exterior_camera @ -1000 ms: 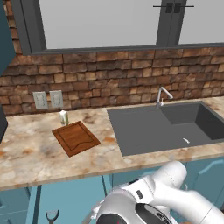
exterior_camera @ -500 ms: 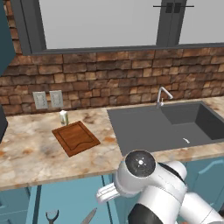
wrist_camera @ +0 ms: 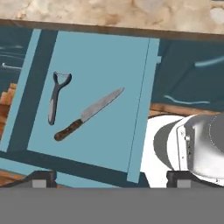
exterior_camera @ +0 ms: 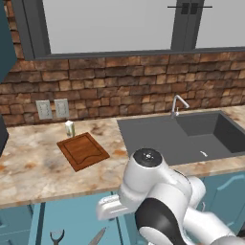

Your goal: Open the drawer on the left and place the cutting tools on the cutting board.

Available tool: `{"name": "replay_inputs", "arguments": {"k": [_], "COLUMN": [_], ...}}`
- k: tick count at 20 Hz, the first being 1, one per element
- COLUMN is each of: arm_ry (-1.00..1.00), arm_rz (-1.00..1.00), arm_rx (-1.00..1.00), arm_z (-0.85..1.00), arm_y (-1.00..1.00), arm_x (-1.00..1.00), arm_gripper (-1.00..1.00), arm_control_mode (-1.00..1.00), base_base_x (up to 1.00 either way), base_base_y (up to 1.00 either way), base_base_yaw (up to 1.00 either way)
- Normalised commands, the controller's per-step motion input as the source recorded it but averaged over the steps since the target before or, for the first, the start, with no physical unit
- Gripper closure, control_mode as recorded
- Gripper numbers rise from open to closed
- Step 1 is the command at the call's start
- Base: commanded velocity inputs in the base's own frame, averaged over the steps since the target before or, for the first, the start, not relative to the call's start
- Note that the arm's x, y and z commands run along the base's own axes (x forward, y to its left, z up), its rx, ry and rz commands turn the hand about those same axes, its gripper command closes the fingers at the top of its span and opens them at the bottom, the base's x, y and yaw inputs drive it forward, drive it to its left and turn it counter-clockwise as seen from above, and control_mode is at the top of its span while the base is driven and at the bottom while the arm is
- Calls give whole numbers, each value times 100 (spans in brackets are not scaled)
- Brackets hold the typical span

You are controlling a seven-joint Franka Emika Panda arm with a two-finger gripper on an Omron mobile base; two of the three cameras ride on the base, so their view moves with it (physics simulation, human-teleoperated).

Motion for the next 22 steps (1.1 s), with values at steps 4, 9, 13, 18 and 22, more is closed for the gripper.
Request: {"name": "replay_inputs", "arguments": {"k": [4, 9, 13, 18, 22], "arm_ry": [24, 17, 16, 9, 0], "arm_rz": [0, 0, 0, -1, -2], "arm_rx": [24, 21, 2, 0, 0], "arm_z": [-73, -71, -70, -68, -44], "arm_y": [23, 21, 29, 36, 43], "arm_x": [0, 0, 0, 12, 19], "arm_gripper": [-100, -100, -100, -100, -100], "arm_control_mode": [-100, -100, -100, -100, -100], "base_base_x": [0, 0, 0, 0, 0], "base_base_y": [0, 0, 0, 0, 0], "base_base_yaw": [0, 0, 0, 0, 0]}}
